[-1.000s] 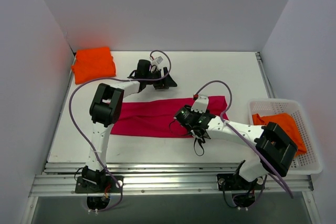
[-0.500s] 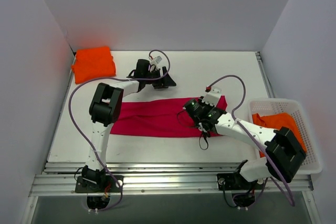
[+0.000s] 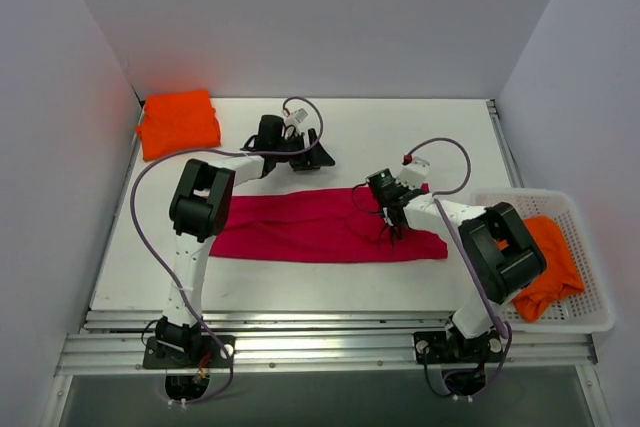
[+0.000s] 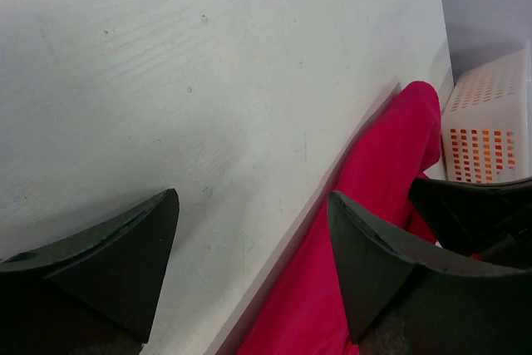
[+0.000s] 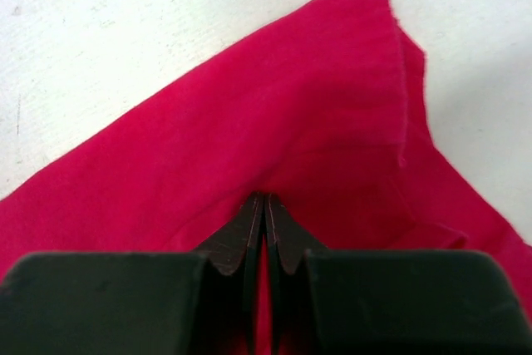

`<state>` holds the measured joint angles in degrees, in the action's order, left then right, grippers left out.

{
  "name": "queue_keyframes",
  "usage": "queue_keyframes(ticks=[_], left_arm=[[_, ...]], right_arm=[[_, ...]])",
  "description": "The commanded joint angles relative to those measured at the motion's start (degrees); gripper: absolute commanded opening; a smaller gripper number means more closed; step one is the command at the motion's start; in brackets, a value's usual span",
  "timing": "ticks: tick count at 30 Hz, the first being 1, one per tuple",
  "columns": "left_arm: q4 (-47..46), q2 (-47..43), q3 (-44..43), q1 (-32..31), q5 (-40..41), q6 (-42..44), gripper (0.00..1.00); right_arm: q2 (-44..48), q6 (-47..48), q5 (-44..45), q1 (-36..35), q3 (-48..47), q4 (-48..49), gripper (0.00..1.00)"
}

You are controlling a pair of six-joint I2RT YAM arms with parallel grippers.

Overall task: Fold and stack the t-shirts
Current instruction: Fold the tshirt

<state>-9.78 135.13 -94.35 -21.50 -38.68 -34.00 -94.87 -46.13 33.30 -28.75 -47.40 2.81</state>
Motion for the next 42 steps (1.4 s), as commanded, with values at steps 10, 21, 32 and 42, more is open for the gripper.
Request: queue_keyframes(ticks=[10, 21, 32, 42], left_arm=[[-2.96, -1.97, 0.3, 1.89, -1.93, -0.19, 0.8], [-2.52, -4.61, 2.15, 5.68, -1.23, -0.1, 0.8], [-0.24, -17.0, 6.63, 8.49, 11.41, 2.8, 0.77], [10.13, -19.73, 4.34, 8.05, 23.37, 6.49, 0.78]], right_arm=[[-20.17, 0.95, -10.97, 6.77, -20.17, 7.3, 0.0], [-51.88, 8.4, -41.6, 10.73, -66.57, 28.26, 0.0], [-25.75, 19.49, -37.76, 9.68, -46.2, 38.68, 1.0], [10.31, 10.47, -1.49, 4.32, -17.24, 9.61, 1.0]])
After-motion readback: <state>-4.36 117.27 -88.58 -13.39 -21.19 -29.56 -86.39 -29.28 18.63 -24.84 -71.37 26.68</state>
